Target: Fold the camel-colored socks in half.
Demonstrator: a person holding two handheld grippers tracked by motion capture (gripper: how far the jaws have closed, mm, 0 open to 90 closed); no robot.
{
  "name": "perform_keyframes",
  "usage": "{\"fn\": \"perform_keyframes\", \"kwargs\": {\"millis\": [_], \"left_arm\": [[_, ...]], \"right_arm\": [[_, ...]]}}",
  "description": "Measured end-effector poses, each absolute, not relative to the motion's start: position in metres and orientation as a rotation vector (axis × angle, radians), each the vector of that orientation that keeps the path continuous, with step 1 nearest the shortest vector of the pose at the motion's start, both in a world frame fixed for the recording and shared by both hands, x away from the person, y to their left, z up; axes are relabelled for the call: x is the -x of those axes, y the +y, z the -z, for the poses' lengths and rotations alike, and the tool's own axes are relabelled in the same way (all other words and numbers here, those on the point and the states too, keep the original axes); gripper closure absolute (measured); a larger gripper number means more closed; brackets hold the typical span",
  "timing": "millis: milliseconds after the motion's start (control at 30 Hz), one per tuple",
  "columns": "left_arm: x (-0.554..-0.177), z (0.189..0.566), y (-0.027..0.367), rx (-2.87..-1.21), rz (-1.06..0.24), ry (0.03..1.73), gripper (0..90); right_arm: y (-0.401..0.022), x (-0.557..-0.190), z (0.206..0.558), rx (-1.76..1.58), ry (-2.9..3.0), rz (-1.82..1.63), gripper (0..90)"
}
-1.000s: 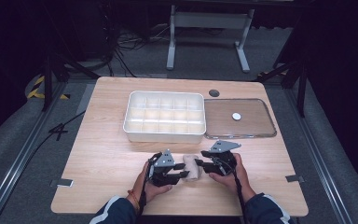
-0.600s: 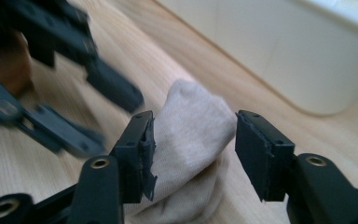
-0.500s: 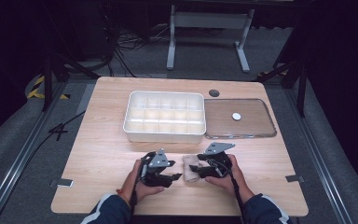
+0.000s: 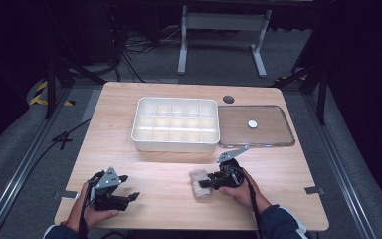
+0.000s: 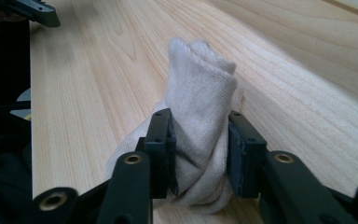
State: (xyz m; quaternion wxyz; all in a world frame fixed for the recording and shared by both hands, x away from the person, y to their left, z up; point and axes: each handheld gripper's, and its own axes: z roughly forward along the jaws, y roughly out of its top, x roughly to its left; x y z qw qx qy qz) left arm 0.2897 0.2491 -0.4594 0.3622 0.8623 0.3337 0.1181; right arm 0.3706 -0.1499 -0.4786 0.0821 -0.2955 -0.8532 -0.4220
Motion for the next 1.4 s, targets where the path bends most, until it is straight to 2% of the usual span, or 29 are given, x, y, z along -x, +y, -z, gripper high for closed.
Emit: {"fn": "perform_keyframes", "kwargs": {"millis": [367,467,733,1400], "left_arm": [[-0.305,0.476,0.247,-2.249,-0.273,0.916,22.6],[-0.305,0.480,0.242,-2.248,-0.346,0.910,20.8],[-0.304,0.482,0.240,-2.222,-0.366,0.942,15.3],[-0.306,0.482,0.241,-2.227,-0.376,0.938,13.9]], "right_arm": [[-0.147,-0.353,0.459,0.816,-2.746,1.305,71.0],[-0.150,-0.351,0.453,0.822,-2.788,1.339,71.0],[-0.161,-0.350,0.438,0.865,-2.819,1.448,71.0],[-0.184,-0.362,0.424,0.973,-2.842,1.587,70.8]]}}
